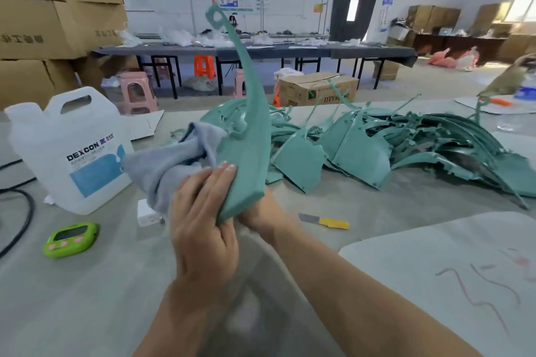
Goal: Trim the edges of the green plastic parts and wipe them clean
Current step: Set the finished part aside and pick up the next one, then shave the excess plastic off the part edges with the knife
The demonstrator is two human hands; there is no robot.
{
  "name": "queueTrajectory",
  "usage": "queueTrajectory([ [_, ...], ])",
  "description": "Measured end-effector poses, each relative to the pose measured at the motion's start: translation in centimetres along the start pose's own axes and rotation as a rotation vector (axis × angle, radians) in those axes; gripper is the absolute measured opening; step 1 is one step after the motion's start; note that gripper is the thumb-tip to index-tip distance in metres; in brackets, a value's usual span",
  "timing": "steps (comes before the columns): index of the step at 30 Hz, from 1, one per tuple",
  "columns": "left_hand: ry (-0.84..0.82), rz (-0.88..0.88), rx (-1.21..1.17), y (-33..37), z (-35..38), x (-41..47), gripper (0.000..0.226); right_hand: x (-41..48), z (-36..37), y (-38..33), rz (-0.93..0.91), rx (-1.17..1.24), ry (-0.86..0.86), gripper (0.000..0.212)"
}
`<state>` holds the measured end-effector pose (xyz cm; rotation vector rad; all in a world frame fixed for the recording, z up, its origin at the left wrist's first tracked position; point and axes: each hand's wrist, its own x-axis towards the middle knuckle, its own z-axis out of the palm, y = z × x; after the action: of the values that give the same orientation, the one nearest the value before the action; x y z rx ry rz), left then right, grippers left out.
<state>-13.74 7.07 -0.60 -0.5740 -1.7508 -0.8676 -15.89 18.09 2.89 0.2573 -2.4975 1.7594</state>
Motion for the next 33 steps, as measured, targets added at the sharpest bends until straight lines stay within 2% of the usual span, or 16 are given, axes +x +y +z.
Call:
queueTrajectory([
  [1,-0.027,-0.007,0.021,-0.3,0.2,-0.4,0.060,-0.1,0.0,0.9,0.005,-0.200,-0.015,0.054],
  [3,-0.101,-0.053,0.047,-0.8,0.5,-1.3,0.061,-0.7,-1.2,2.9,0.073,-0.487,0.129,0.038],
  [5,-0.187,-0.124,0.028,-0.8,1.0,-1.9,0.055,-1.8,-3.8,5.0,0.143,-0.608,0.319,0.018],
  [7,-0.303,-0.153,0.015,-0.6,1.6,-2.2,0.051,-3.3,-7.6,6.8,0.265,-0.800,0.419,0.019],
  [9,-0.476,-0.203,0.044,-0.5,2.2,-2.7,0.053,-4.5,-11.2,8.2,0.442,-0.990,0.413,0.020],
  [11,-0.619,-0.269,0.084,-0.5,2.8,-3.1,0.053,-5.4,-13.3,9.1,0.540,-1.055,0.335,0.017],
  [13,-0.690,-0.296,0.122,-0.5,3.2,-3.5,0.052,-6.2,-13.8,9.9,0.477,-1.010,0.253,0.013],
  [16,-0.701,-0.318,0.122,-0.8,3.2,-3.6,0.054,-7.0,-13.3,10.2,0.330,-0.971,0.232,0.006],
  [22,-0.713,-0.365,0.075,-1.1,2.6,-3.7,0.051,-6.9,-13.9,10.2,0.311,-0.793,0.328,0.018],
  [25,-0.707,-0.373,0.061,-1.1,2.5,-3.6,0.044,-6.6,-14.5,10.8,0.267,-0.580,0.551,0.022],
  [27,-0.693,-0.380,0.054,-1.1,2.4,-3.6,0.041,-6.4,-14.5,10.8,0.230,-0.370,0.611,0.021],
  [30,-0.638,-0.421,-0.025,-1.2,2.1,-3.3,0.033,-6.2,-13.8,10.5,0.160,-0.016,0.499,0.027],
  [33,-0.577,-0.494,-0.131,-1.1,1.9,-3.2,0.027,-6.1,-12.8,9.8,0.112,0.159,0.381,0.036],
])
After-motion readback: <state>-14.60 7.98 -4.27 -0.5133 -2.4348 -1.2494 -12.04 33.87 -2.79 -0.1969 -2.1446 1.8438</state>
